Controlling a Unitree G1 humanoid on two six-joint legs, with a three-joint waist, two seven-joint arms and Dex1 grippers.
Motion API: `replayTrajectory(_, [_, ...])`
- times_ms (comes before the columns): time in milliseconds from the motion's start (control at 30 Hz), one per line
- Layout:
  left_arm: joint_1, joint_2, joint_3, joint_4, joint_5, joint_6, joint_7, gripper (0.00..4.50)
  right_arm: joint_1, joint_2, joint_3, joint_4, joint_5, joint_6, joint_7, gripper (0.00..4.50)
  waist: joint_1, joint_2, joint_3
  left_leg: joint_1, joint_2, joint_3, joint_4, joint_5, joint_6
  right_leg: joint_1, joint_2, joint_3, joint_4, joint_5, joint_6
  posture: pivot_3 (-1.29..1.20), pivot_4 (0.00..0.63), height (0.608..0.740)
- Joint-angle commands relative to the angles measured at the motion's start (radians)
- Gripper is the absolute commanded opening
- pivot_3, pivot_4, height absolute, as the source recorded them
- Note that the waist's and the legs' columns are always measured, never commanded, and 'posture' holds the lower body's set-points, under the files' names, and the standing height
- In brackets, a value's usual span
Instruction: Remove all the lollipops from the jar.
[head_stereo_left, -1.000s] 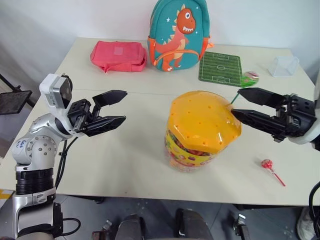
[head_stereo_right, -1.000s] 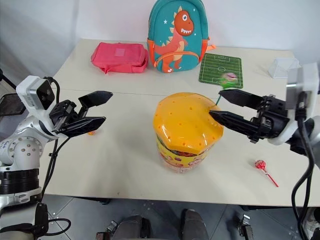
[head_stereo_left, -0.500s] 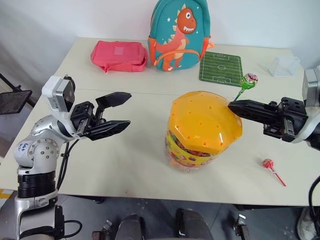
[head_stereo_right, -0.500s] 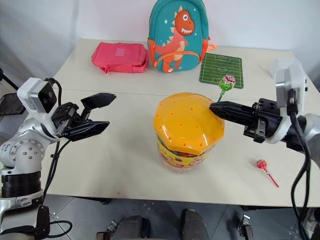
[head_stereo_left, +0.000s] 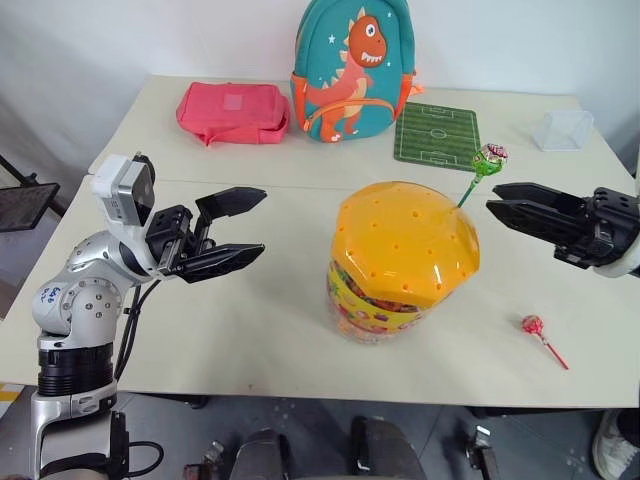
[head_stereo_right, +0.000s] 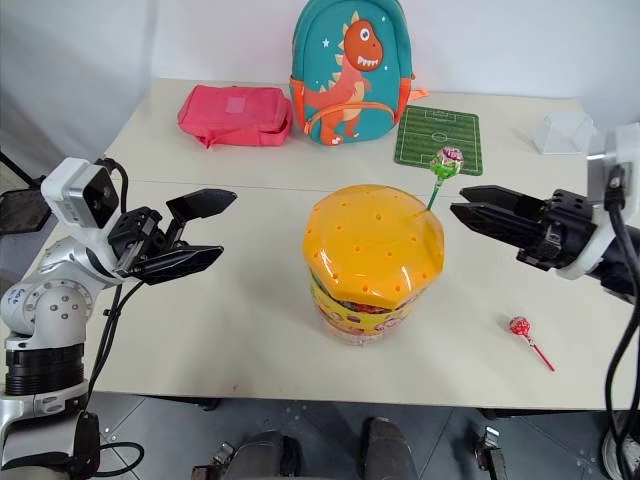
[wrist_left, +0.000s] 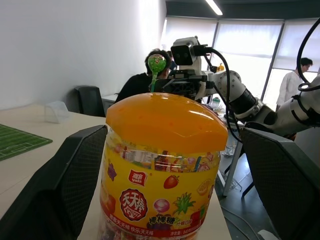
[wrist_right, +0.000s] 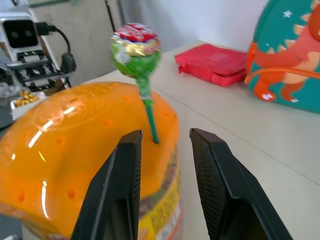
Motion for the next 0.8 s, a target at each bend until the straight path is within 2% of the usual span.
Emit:
replayTrajectory(33, [-0.015, 0.002, 0.005, -0.022, -0.002, -0.014, -0.006, 4.50, -0.044, 0.019, 0.019, -0.018, -0.007, -0.023, -0.015, 1.58, 0.000, 0.000, 0.000, 0.000, 0.000, 0.000, 0.000, 0.000, 0.000, 0.000, 0.000, 0.000, 0.000, 0.000, 0.000, 0.00, 0.150, 0.740])
replayTrajectory(133, [-0.013, 0.001, 0.005, -0.028, -0.005, -0.012, -0.001, 4.50, -0.082, 0.043, 0.047, -0.003, -0.021, -0.028, -0.033, 1.58, 0.002, 0.000, 0.000, 0.000, 0.000, 0.000, 0.000, 0.000, 0.000, 0.000, 0.000, 0.000, 0.000, 0.000, 0.000, 0.00, 0.150, 0.740])
replayTrajectory(233, [-0.012, 0.000, 0.005, -0.030, -0.006, -0.012, 0.002, 4.50, -0.097, 0.052, 0.055, 0.004, -0.013, -0.019, -0.026, 0.97, 0.003, 0.000, 0.000, 0.000, 0.000, 0.000, 0.000, 0.000, 0.000, 0.000, 0.000, 0.000, 0.000, 0.000, 0.000, 0.00, 0.150, 0.740])
replayTrajectory(333, [-0.012, -0.001, 0.005, -0.030, -0.005, -0.014, 0.004, 4.50, -0.104, 0.057, 0.059, 0.004, -0.013, -0.018, -0.030, 0.03, 0.002, 0.000, 0.000, -0.001, 0.000, 0.000, 0.000, 0.000, 0.000, 0.000, 0.000, -0.001, 0.000, 0.000, 0.000, 0.00, 0.150, 0.740])
replayTrajectory(533, [-0.019, -0.020, -0.001, -0.038, -0.005, -0.024, 0.004, 4.50, -0.156, 0.081, 0.001, 0.041, 0.021, -0.047, -0.058, 0.03, 0.001, 0.000, 0.000, -0.001, 0.000, 0.000, 0.000, 0.000, 0.000, 0.000, 0.000, -0.001, 0.000, 0.000, 0.000, 0.00, 0.150, 0.740])
replayTrajectory(633, [-0.034, -0.035, -0.008, -0.041, -0.012, -0.028, 0.002, 4.50, -0.209, 0.082, -0.071, 0.100, 0.125, -0.010, -0.118, 0.03, 0.001, 0.000, 0.000, -0.001, 0.000, 0.000, 0.000, 0.000, 0.000, 0.000, 0.000, -0.001, 0.000, 0.000, 0.000, 0.00, 0.150, 0.740])
replayTrajectory(800, [-0.065, -0.045, -0.038, -0.046, -0.001, -0.037, -0.019, 4.50, -0.229, -0.014, -0.190, 0.255, 0.079, 0.004, -0.183, 0.03, 0.012, 0.000, 0.000, -0.001, -0.001, 0.000, 0.000, 0.000, 0.000, 0.000, -0.001, -0.001, -0.001, 0.000, 0.000, 0.00, 0.150, 0.740])
